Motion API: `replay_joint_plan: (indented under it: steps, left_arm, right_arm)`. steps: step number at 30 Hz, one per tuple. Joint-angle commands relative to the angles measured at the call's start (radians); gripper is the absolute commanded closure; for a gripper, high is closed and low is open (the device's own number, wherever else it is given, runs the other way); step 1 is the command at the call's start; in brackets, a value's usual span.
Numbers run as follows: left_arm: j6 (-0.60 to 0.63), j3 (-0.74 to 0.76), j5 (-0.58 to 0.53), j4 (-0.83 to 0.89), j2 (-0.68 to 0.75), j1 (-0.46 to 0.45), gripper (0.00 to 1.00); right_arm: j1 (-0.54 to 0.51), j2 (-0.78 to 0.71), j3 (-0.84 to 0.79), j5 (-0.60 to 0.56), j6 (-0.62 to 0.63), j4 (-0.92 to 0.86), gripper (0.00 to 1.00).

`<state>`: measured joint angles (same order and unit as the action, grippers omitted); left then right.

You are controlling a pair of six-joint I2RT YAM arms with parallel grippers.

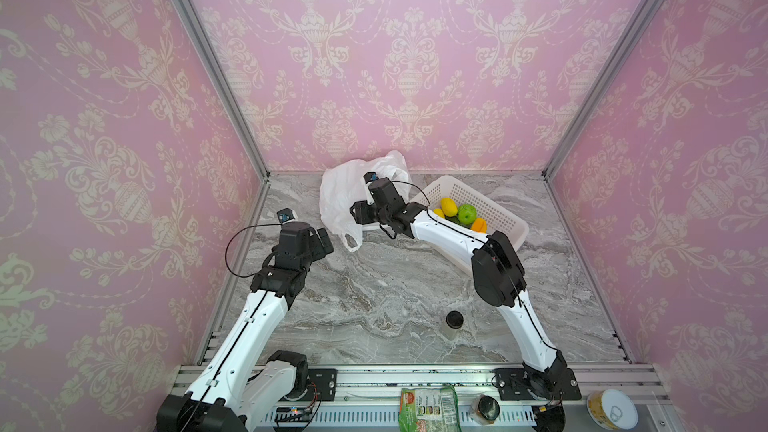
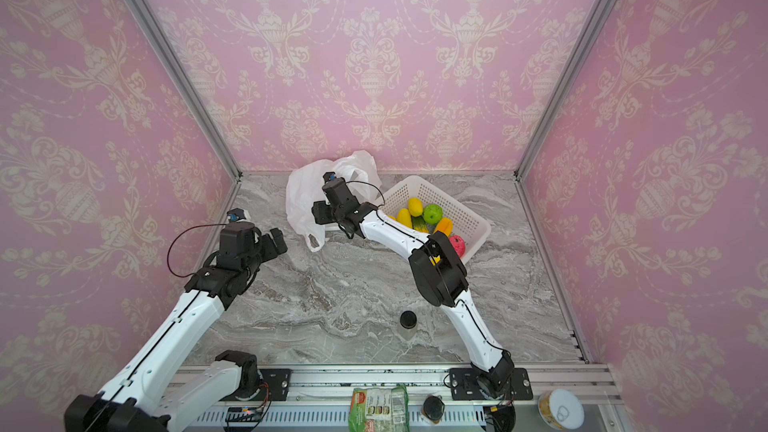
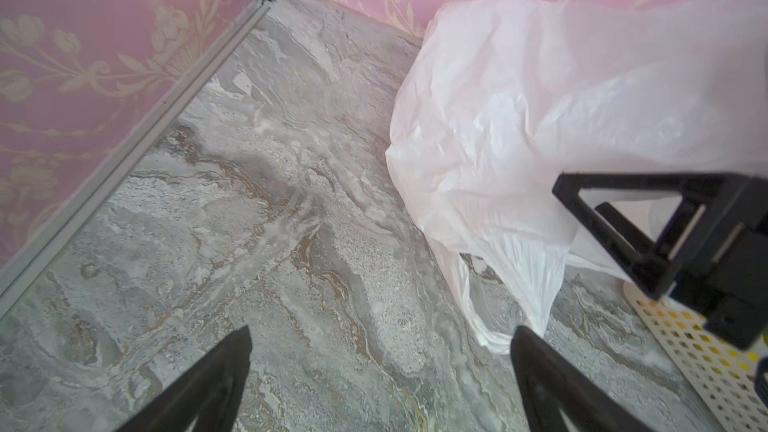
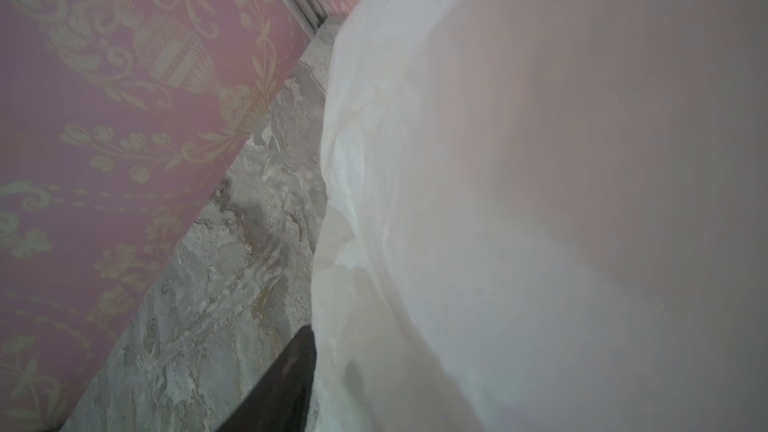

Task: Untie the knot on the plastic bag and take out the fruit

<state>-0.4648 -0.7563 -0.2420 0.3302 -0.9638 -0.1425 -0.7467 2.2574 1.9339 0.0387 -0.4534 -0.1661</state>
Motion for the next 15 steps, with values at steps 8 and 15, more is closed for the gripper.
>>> replay_joint_plan:
  steps: [8,15]
  left_arm:
    - [0.097,0.103,-0.112,-0.311,0.045,0.058,0.01]
    - [0.300,0.302,-0.290,-0.582,0.037,0.092,0.01]
  right_arm:
    - [0.063,-0.803,-0.541,-0.271,0.161,0.067,0.00]
    - [0.511,-1.132,-0.954,-0.491,0.156,0.101,0.00]
